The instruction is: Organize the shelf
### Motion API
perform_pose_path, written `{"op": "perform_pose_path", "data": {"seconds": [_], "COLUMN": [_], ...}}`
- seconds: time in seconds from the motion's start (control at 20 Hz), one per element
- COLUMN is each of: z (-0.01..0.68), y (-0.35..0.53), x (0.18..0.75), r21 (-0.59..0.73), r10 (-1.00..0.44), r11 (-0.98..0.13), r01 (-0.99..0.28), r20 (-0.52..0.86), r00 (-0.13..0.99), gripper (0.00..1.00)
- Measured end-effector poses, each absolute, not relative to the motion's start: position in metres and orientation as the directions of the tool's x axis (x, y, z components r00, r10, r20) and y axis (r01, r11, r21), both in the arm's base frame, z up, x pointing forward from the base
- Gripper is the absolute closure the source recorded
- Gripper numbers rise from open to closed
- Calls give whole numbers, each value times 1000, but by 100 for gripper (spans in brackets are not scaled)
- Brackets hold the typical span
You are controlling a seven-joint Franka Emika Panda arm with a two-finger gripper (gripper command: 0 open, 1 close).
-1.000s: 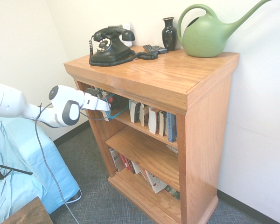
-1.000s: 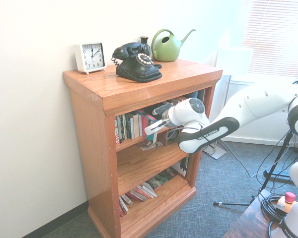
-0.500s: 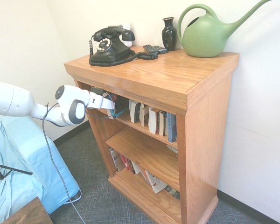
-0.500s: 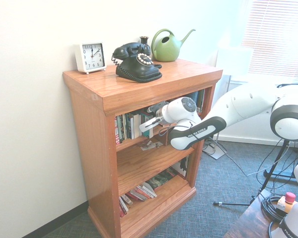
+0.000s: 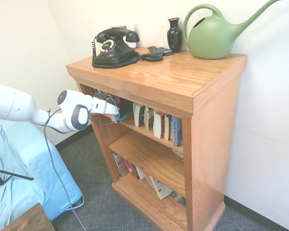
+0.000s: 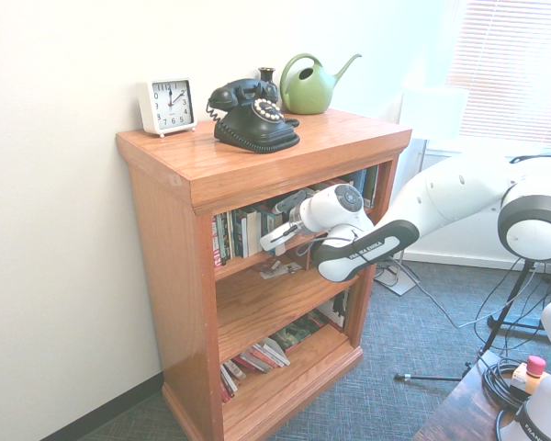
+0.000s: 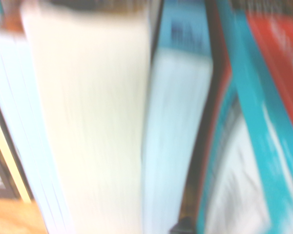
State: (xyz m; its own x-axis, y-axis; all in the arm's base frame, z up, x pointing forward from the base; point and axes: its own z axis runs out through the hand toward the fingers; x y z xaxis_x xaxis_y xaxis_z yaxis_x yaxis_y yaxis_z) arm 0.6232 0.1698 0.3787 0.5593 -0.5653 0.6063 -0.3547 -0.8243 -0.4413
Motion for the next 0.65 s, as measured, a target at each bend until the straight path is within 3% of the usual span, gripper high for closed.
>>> {"op": "perform_pose_path", "data": {"seconds": [0.65], "z": [369], "y": [134], "x": [544], "r21": [-442], "r10": [-585], "r11": [-811], "r01": [-384], "r20": [585], "r00": [562], "gripper": [0]}}
